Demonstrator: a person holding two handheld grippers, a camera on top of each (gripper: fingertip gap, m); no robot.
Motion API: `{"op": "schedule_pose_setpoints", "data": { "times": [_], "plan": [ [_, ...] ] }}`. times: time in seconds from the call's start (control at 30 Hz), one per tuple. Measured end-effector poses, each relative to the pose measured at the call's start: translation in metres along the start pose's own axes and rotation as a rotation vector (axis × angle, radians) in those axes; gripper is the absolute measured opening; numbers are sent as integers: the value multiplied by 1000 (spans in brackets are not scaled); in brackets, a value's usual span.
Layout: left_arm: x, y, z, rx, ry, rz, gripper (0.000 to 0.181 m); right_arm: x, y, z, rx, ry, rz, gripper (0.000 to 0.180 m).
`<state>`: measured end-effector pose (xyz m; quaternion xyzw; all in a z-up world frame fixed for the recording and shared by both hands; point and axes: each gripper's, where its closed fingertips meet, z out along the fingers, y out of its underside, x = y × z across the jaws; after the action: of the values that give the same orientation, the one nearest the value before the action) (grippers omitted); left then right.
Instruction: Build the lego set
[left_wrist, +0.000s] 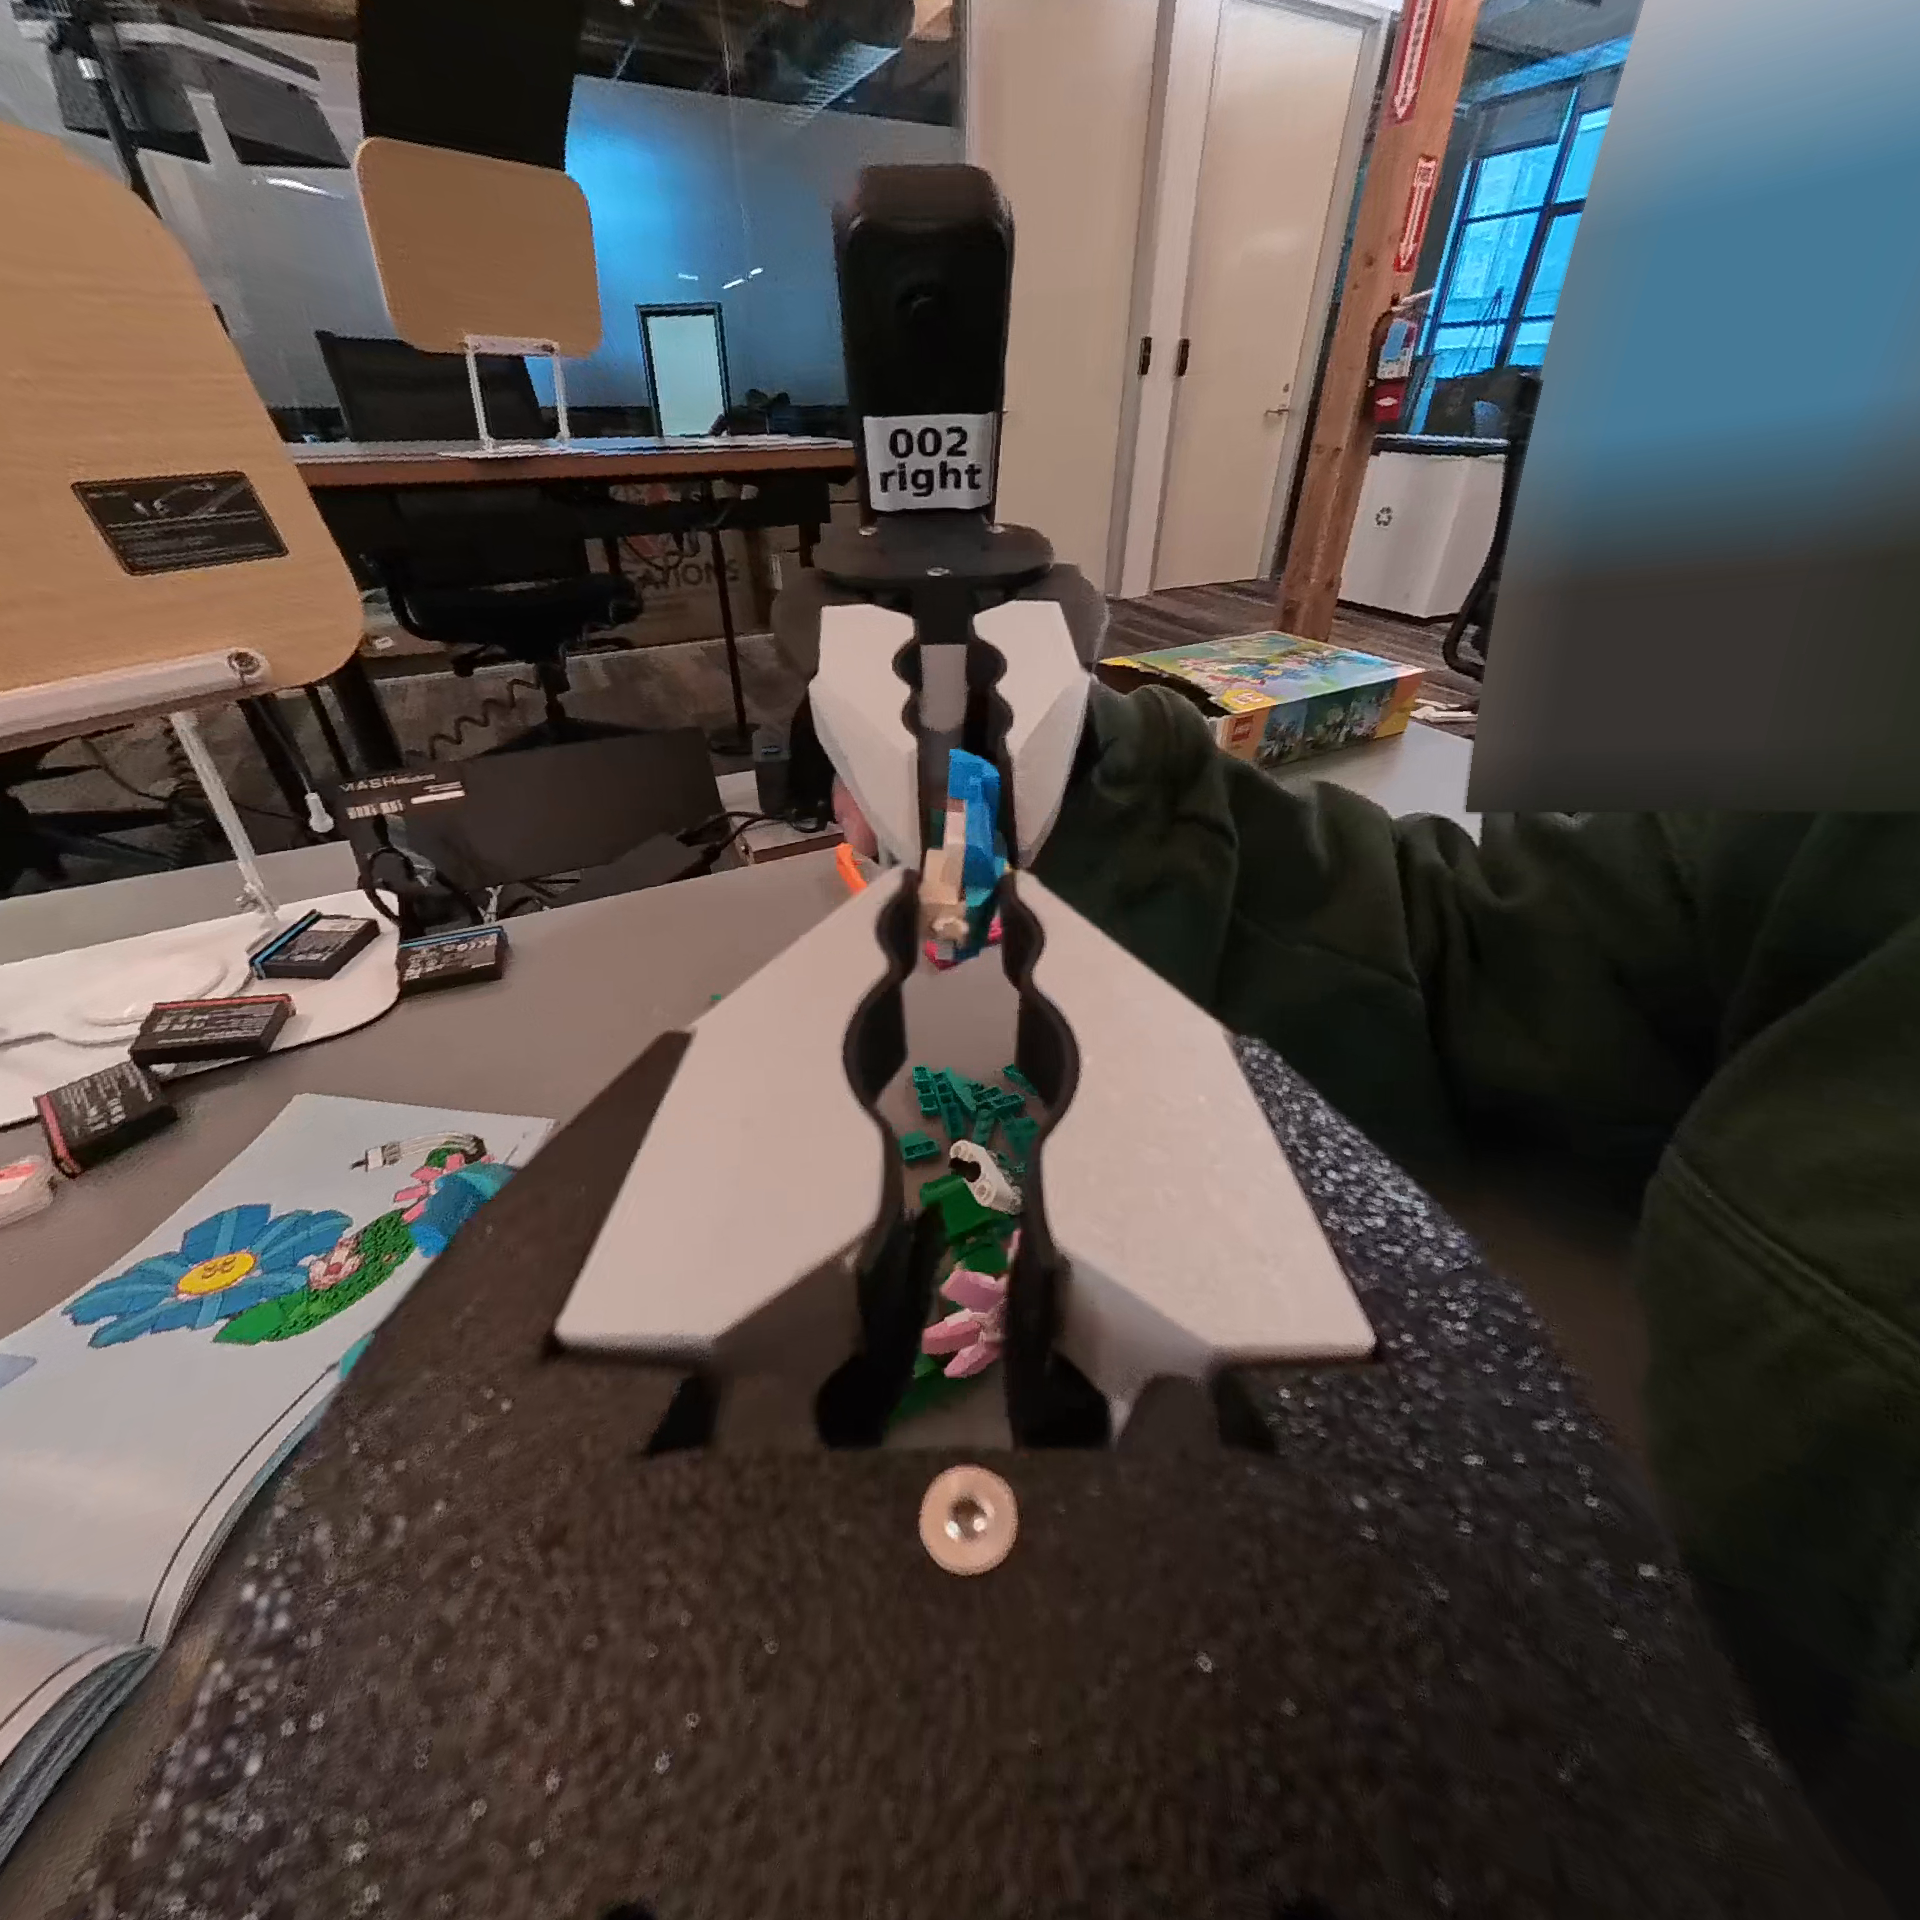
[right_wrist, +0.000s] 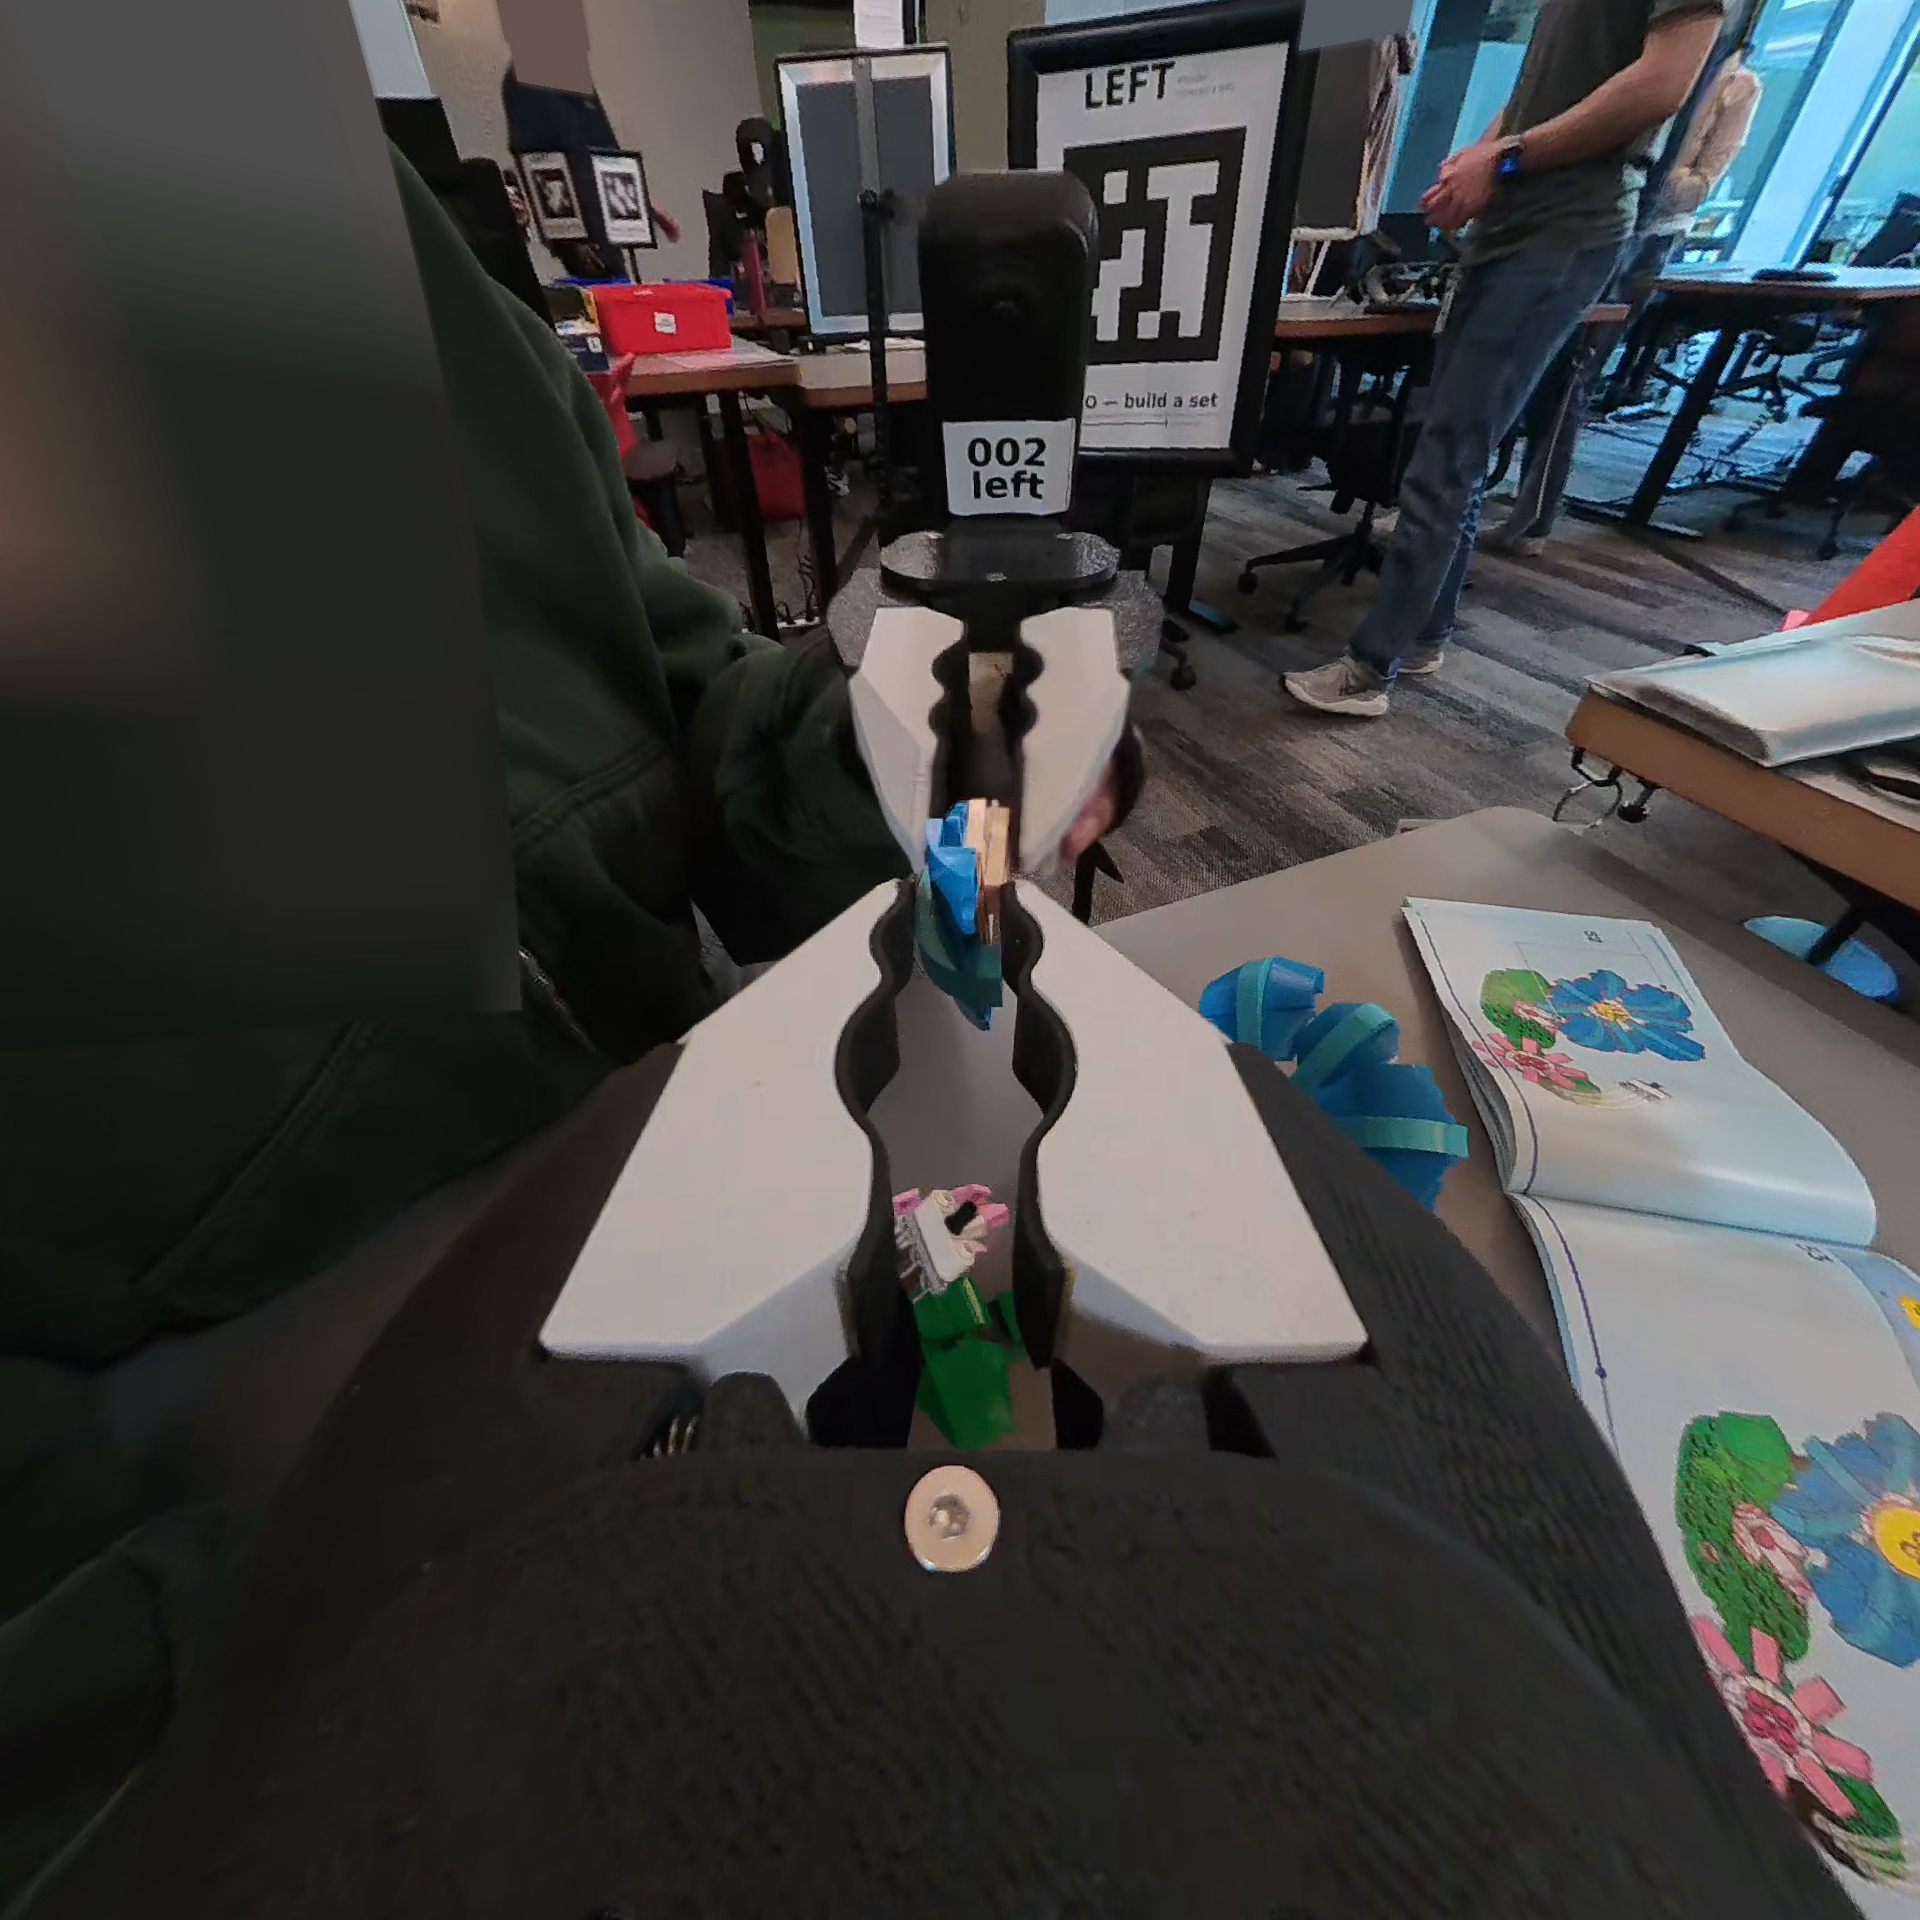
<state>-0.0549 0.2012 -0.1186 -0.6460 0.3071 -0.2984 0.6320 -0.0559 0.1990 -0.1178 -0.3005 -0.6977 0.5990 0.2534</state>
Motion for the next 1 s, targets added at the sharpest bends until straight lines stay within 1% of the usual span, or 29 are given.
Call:
{"op": "schedule_pose_setpoints", "data": {
  "times": [0.13,0.17,0.2,0.23,0.37,0.5,0.57,0.67,0.7,0.73,0.83,0.93,1.0],
  "plan": [
    [-4,1,1,-10,-15,28,12,4,-3,-4,34,20,34,16],
    [-5,4,1,-29,-17,34,12,5,-4,-5,42,23,41,25],
    [-5,6,1,-37,-17,30,12,5,-3,-6,40,21,41,29],
    [-5,6,2,-35,-11,20,12,4,-1,-7,29,20,34,30],
    [-2,10,3,-45,17,0,12,3,11,-1,-58,34,12,23],
    [-1,11,3,-63,20,3,12,1,13,2,-64,15,18,15],
    [-1,11,3,-66,16,2,12,1,13,3,-63,13,25,15],
    [-3,12,2,-64,16,-12,12,1,14,3,-64,11,29,20],
    [-3,12,2,-64,17,-15,12,2,14,3,-64,14,28,20],
    [-2,12,2,-64,21,-18,12,2,14,3,-63,18,27,15],
    [-4,12,2,-63,11,-17,12,4,14,3,-55,23,34,15],
    [-6,12,2,-63,4,-24,12,4,14,5,-54,16,42,21],
    [-7,12,1,-64,5,-28,12,4,14,5,-57,16,41,21]
  ]
}}
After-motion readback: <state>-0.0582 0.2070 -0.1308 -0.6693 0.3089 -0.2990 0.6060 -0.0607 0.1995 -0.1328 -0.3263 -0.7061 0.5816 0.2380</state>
